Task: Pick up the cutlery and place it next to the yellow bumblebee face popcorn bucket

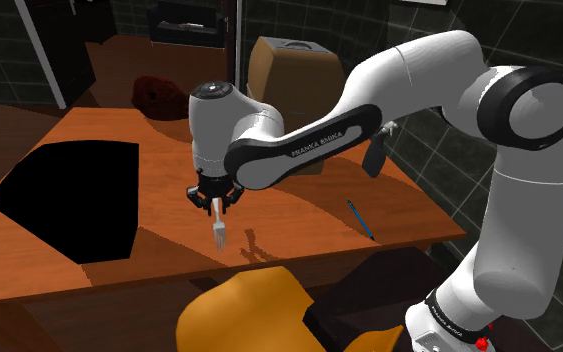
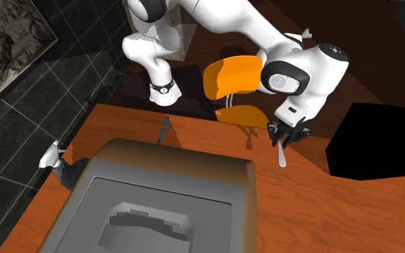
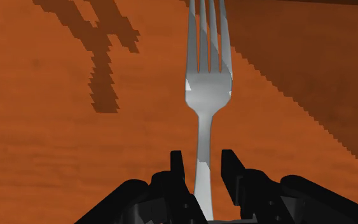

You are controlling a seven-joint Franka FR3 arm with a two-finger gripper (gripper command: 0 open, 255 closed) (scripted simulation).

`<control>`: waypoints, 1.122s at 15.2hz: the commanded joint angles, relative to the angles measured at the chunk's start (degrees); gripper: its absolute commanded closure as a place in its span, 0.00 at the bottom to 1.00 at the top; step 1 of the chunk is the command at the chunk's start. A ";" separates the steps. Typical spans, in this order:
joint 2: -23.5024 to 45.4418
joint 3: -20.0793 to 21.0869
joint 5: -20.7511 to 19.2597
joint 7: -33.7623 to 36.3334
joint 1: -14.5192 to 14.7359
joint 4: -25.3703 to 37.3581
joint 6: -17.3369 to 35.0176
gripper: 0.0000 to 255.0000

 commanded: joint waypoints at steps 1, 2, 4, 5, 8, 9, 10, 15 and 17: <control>0.73 -0.31 -0.71 0.61 0.23 -0.65 1.23 1.00; 1.11 -0.48 -1.05 0.89 0.34 -0.93 1.80 1.00; 1.89 -0.84 -1.76 1.46 0.57 -1.44 2.92 1.00; 2.29 -1.03 -2.13 1.75 0.69 -1.68 3.47 1.00; 3.54 -1.64 -3.25 2.63 1.08 -2.32 5.10 1.00; 3.71 -1.72 -3.40 2.74 1.14 -2.39 5.31 1.00; 3.71 -1.72 -3.40 2.74 1.14 -2.40 5.31 1.00; 3.71 -1.72 -3.40 2.74 1.14 -2.39 5.31 1.00; 3.71 -1.72 -3.40 2.75 1.14 -2.39 5.31 0.00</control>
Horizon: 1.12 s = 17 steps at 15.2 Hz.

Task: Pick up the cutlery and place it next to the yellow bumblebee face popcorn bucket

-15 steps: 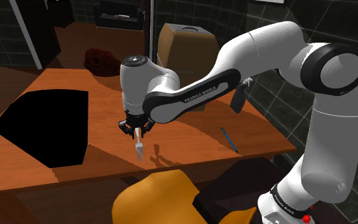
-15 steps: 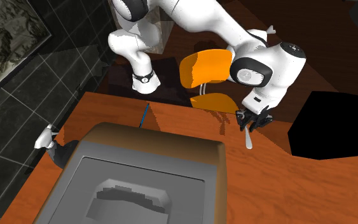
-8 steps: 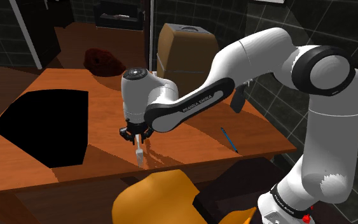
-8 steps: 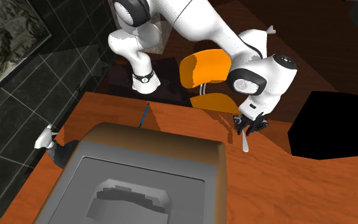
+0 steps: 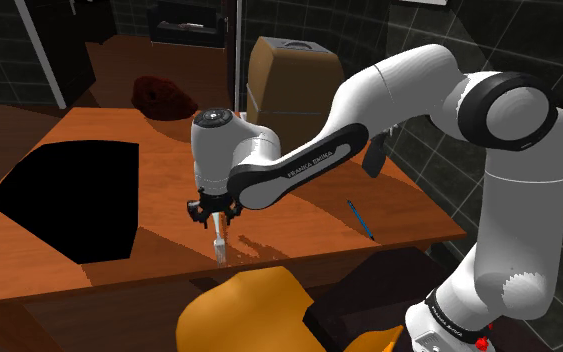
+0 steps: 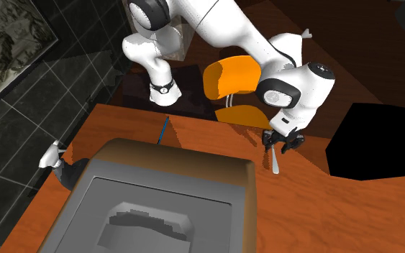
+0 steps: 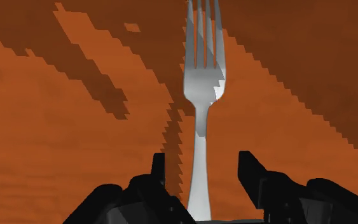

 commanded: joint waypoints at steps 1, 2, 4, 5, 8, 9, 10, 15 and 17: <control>0.00 0.00 0.00 0.00 0.00 0.01 0.00 0.00; 0.00 0.00 0.00 0.00 0.00 0.00 0.00 0.00; 0.00 0.00 0.00 0.00 0.00 0.00 0.00 0.00; 0.00 0.00 0.00 0.00 0.00 0.00 0.00 0.00; -3.42 1.65 2.81 -1.68 -0.78 1.14 -3.94 0.00; -4.24 2.03 3.51 -2.10 -0.94 1.56 -5.02 0.00; -4.24 2.02 3.51 -2.11 -0.93 1.56 -5.02 0.00; -4.24 2.01 3.51 -2.11 -0.93 1.56 -5.02 0.00; -4.25 2.01 3.51 -2.11 -0.93 1.55 -5.00 0.00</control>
